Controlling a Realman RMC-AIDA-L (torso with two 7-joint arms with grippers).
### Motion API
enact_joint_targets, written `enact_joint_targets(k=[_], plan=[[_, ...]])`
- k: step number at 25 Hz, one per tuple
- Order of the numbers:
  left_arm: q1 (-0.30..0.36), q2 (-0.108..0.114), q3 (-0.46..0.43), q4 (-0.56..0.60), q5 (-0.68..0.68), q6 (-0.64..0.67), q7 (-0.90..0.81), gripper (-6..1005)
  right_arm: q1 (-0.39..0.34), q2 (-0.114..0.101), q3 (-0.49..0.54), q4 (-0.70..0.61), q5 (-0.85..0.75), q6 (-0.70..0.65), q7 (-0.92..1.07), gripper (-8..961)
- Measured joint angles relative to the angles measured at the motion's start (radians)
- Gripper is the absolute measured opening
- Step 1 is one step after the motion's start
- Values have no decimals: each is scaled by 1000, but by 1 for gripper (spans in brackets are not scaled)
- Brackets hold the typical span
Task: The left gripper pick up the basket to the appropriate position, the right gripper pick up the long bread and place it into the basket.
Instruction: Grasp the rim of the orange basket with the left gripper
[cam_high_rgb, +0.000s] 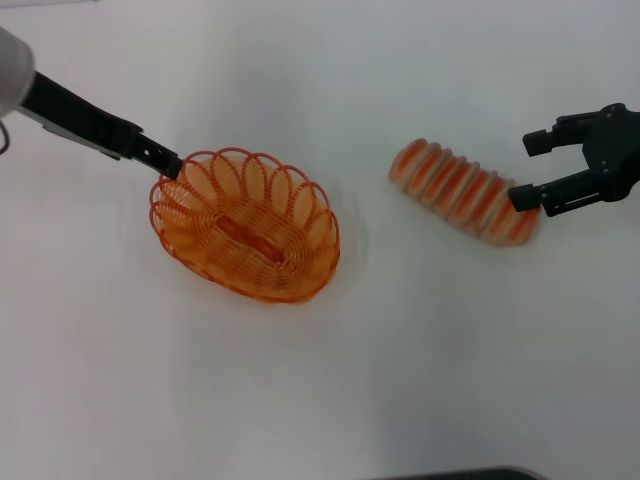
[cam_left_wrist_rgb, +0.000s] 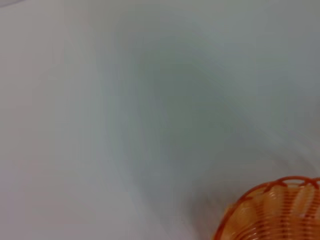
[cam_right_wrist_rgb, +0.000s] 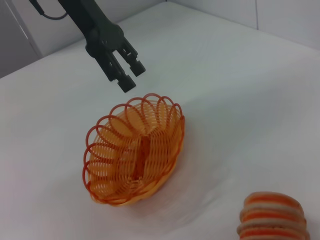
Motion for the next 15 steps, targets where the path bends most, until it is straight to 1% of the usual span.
enact_joint_targets(k=[2,6,8,10,15], plan=[[-12,-11,34,-4,27,-12,-1,858,-1,0,-1,0,0,0,0,936],[-33,-48,62,-7,92,-28,-2,858,-3,0,-1,0,0,0,1,936],[-35,-59,77,-11,112,-44,-8,858,-3,0,-1,0,0,0,1,936],[-37,-64,94,-24,122,-65,-28,858,-4,0,-1,0,0,0,1,936],[-38,-64,120,-69,123,-114,-54,858,-7,0,-6,1,0,0,2,936]])
